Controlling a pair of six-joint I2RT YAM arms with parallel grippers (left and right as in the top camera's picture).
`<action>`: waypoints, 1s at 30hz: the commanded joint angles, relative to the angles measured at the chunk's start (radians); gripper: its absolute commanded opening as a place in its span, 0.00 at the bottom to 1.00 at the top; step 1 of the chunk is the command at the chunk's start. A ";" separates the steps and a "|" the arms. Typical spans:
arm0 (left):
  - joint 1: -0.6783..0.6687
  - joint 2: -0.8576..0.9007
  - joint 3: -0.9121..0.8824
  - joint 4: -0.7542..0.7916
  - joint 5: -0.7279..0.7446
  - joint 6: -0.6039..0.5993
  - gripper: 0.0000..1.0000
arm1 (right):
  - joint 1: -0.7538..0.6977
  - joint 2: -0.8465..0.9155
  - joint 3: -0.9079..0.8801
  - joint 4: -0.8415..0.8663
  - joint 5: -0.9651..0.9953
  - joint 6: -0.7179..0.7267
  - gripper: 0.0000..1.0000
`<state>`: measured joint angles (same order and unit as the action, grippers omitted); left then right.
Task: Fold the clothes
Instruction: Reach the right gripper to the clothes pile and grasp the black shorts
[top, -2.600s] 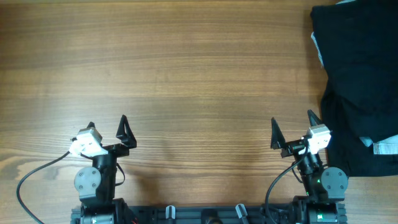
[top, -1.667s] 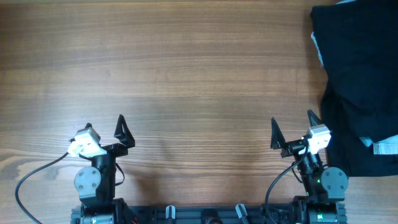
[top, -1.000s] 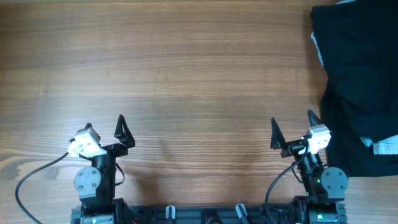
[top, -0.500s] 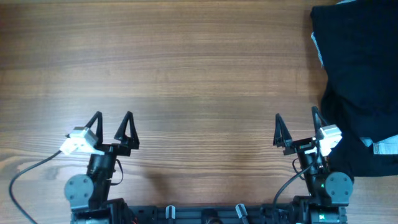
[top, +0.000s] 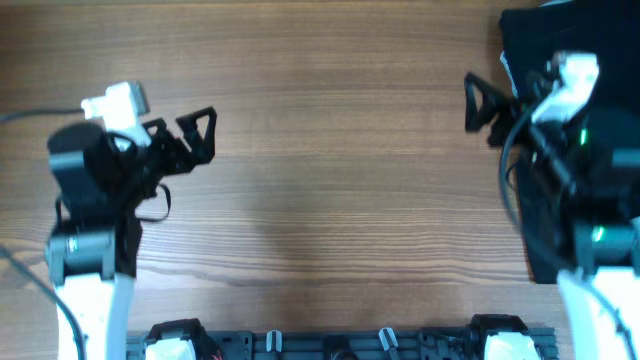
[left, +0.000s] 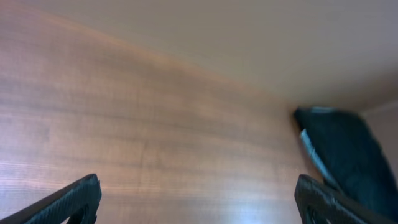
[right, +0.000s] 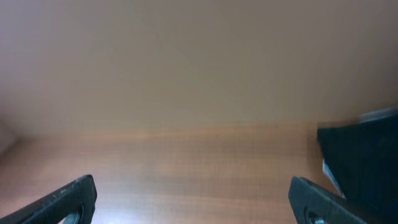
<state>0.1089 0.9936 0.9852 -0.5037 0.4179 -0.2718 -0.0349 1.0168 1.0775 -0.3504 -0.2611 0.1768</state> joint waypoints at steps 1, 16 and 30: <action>-0.033 0.174 0.168 -0.098 -0.012 0.071 1.00 | -0.005 0.200 0.264 -0.165 -0.047 0.003 1.00; -0.061 0.640 0.377 -0.470 -0.074 0.108 1.00 | -0.005 0.680 0.598 -0.597 -0.066 -0.176 1.00; -0.144 0.679 0.731 -0.415 -0.039 0.051 1.00 | -0.173 0.744 0.690 -0.396 -0.031 -0.145 0.95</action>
<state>0.0235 1.6722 1.5894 -0.8963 0.4316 -0.2070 -0.1158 1.7660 1.7203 -0.7887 -0.3233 0.0177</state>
